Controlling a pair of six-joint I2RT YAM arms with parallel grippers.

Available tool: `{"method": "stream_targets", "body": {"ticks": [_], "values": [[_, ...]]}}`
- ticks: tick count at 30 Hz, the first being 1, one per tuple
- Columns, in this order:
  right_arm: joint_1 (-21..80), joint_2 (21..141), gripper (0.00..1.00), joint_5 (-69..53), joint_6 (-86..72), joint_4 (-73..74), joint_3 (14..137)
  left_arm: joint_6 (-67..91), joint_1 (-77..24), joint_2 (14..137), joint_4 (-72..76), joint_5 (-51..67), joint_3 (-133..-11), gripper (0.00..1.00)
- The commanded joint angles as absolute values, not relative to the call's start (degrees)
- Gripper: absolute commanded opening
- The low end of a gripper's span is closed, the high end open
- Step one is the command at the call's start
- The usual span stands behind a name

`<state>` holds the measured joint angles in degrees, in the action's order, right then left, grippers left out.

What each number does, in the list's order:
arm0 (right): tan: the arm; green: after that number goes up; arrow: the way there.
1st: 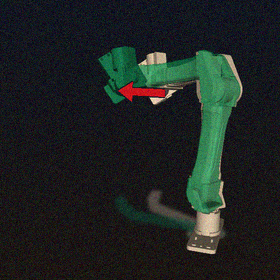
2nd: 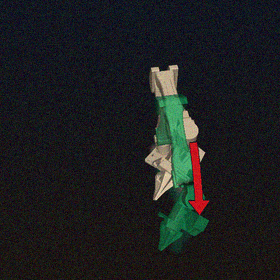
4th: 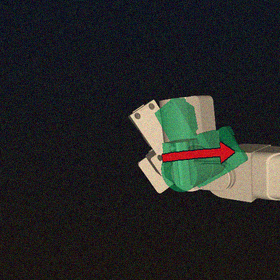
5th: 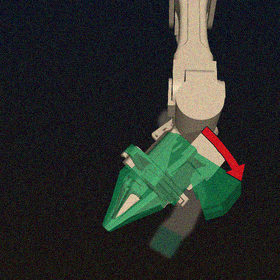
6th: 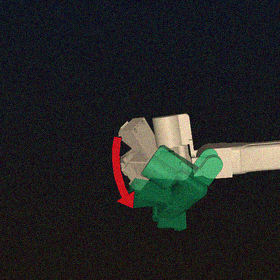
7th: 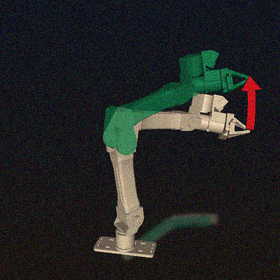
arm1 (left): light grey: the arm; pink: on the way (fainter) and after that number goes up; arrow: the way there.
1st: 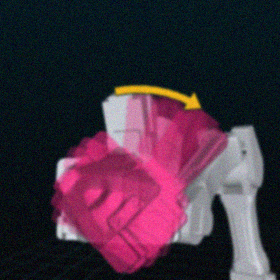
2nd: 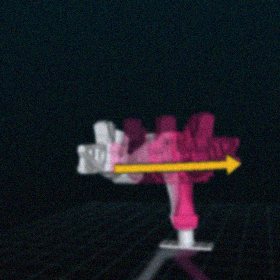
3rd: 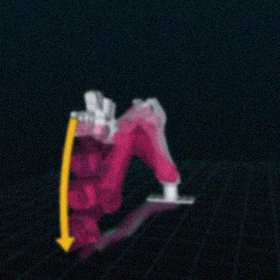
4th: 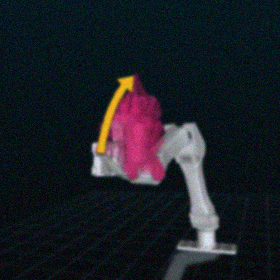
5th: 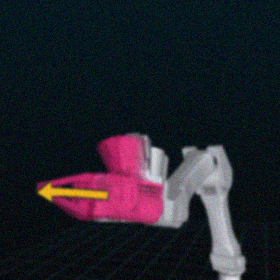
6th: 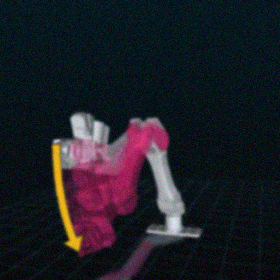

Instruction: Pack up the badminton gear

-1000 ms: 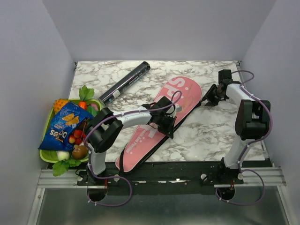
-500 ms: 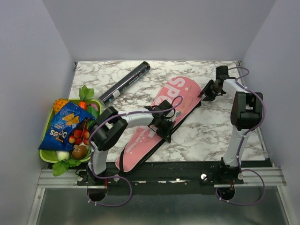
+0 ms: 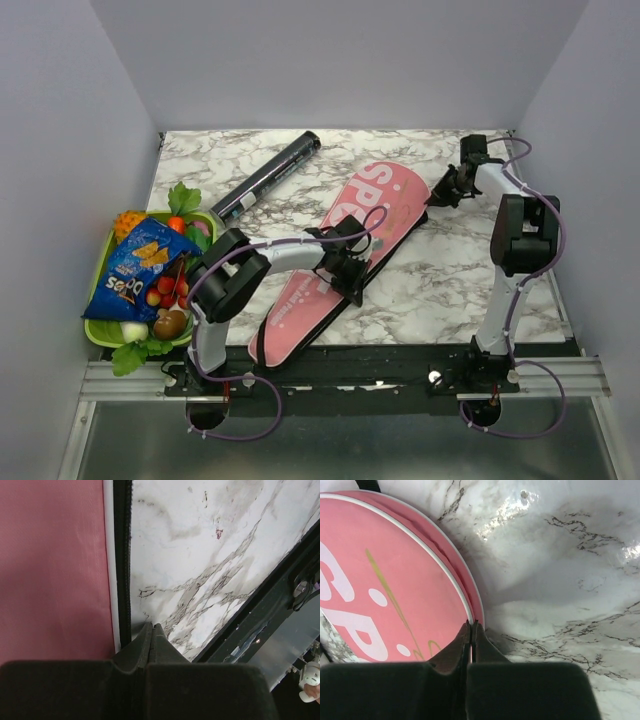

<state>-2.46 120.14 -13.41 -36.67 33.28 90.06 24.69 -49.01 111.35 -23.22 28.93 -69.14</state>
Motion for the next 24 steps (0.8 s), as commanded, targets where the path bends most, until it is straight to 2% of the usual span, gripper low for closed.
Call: {"method": "stream_targets", "body": {"ticks": [1,8,16,24], "values": [[-2.5,123.0,0.01,-13.5,-37.6,36.6,93.8,22.8,-48.0,111.1,-26.0,24.7,-65.5,0.00],[-4.5,120.9,0.01,-12.0,-41.8,37.2,90.5,20.8,-44.7,110.4,-28.6,20.7,-64.3,0.00],[-6.2,106.3,0.01,-9.2,-41.8,36.1,77.3,18.4,-36.8,110.7,-31.6,12.7,-64.9,0.00],[-6.2,101.9,0.01,-8.6,-40.5,35.8,71.0,17.8,-33.1,112.2,-31.8,12.7,-69.0,0.00]]}}
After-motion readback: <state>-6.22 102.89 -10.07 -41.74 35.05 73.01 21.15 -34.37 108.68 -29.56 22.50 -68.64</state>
